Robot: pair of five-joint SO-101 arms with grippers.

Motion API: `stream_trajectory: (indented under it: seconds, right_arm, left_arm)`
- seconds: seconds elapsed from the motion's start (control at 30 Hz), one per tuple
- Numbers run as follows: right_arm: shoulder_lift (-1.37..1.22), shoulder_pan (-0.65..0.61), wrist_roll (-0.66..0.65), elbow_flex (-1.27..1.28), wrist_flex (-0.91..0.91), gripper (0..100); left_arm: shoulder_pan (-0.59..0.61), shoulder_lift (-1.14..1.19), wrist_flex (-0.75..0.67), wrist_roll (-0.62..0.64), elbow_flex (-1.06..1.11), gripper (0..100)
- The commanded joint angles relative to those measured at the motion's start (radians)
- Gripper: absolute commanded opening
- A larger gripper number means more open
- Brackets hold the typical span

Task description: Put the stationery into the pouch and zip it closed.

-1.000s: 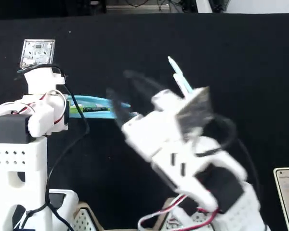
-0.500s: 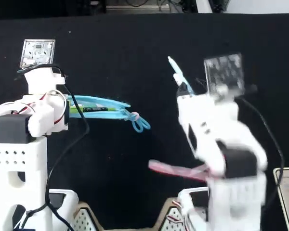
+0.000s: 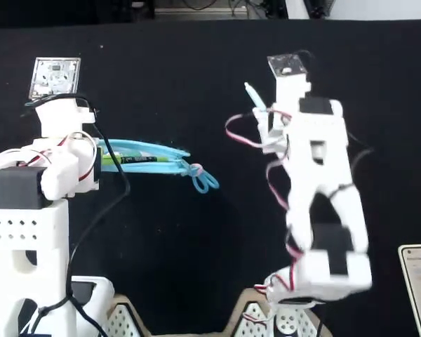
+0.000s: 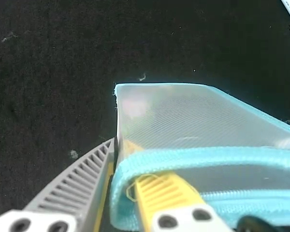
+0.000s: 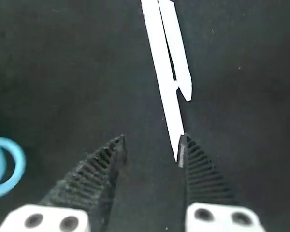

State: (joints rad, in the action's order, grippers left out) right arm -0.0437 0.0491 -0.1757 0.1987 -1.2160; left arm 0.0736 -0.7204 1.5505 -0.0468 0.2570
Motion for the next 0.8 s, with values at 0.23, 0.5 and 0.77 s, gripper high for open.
stream_trajectory:
  seconds: [0.23, 0.5, 0.77]
  right_arm:
    - [-0.504, -0.104, -0.012, -0.578, 0.031, 17.3]
    - [-0.745, -0.094, -0.098, -0.839, 0.031, 17.3]
    - [-0.829, -0.091, -0.146, -0.960, -0.057, 17.3]
  left_arm:
    - [0.004, 0.005, 0.003, 0.005, -0.010, 3]
    - [0.002, 0.005, 0.003, 0.003, -0.010, 3]
    - [-0.001, 0.005, 0.003, 0.003, -0.010, 3]
